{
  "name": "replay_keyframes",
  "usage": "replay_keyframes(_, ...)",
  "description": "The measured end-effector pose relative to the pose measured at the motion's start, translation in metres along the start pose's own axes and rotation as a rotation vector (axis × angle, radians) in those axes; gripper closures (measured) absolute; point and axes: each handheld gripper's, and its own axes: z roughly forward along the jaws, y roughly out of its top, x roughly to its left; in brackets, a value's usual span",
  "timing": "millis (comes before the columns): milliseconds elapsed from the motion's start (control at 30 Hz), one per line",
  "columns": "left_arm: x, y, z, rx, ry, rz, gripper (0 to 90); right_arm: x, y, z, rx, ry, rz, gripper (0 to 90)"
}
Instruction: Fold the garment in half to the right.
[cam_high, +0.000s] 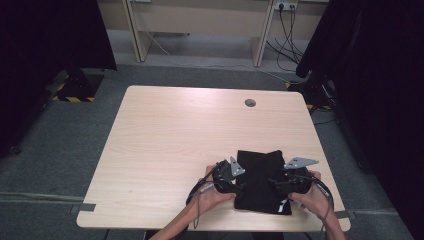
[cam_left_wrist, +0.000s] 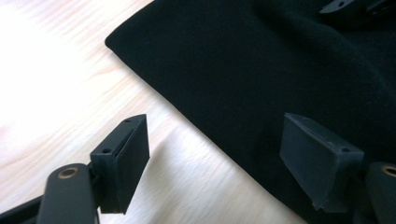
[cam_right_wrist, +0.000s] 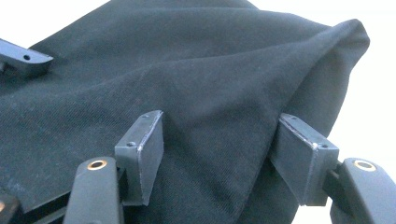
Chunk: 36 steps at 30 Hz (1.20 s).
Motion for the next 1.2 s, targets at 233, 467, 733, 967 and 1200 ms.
replay_keyframes(233,0.022,-0.017,-0.016,0.015,0.043,-0.039,23.6,0.012,0.023,0.022,-0.005,0.041,-0.014,36.6)
replay_keyframes(467,0.043,-0.027,-0.028,0.017,0.076,-0.067,23.1,0.025,0.044,0.041,-0.009,0.066,-0.025,36.2)
replay_keyframes(733,0.074,-0.014,-0.027,-0.064,0.119,-0.171,20.6,0.032,0.040,0.023,-0.054,0.046,-0.027,33.7)
replay_keyframes(967,0.098,0.005,-0.007,-0.071,0.163,-0.230,19.7,0.045,0.020,0.004,-0.049,0.067,-0.045,37.8)
replay_keyframes(1200,0.108,0.008,0.020,0.013,0.215,-0.216,21.0,0.045,0.006,0.001,-0.042,0.125,-0.071,72.6)
